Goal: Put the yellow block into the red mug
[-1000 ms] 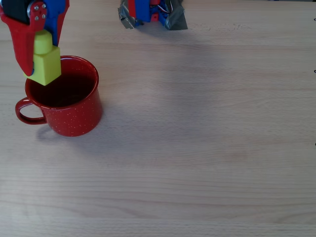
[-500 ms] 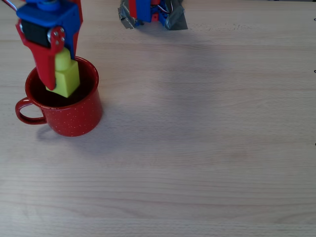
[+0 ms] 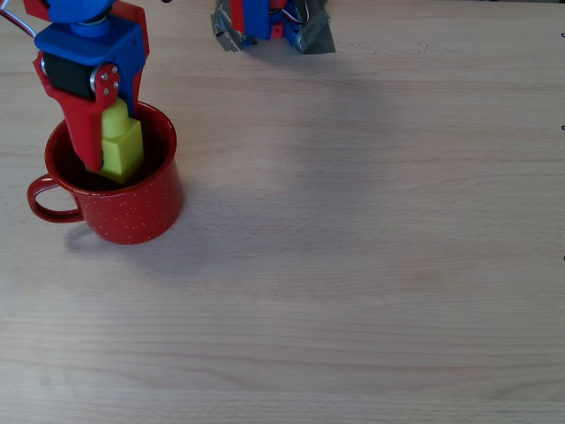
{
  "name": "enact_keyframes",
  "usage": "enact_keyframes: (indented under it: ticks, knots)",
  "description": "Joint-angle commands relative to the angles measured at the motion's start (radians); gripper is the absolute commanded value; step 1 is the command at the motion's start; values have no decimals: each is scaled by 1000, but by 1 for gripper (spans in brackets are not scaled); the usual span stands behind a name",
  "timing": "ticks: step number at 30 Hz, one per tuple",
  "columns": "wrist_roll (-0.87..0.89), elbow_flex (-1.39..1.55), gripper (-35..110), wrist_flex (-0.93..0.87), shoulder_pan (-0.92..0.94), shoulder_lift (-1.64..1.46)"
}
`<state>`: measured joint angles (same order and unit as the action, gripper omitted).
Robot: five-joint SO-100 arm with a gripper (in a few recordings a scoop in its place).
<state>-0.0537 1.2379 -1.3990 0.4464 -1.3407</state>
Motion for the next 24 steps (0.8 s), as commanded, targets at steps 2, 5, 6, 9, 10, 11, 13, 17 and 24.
enact_keyframes:
  ticks: [2,5,6,9,10,11,13,17,24]
  knots:
    - [-40,9,26,20,11,-87]
    - [-54,17,33,31,12,-91]
    - [-54,17,34,32,12,-92]
    - [-54,15,37,37,15,-92]
    - [-54,14,37,37,15,-92]
    - [-54,12,37,37,17,-92]
    - [-54,12,36,37,17,-94]
    - [-54,15,34,31,17,-100]
    - [-54,5,33,18,15,-110]
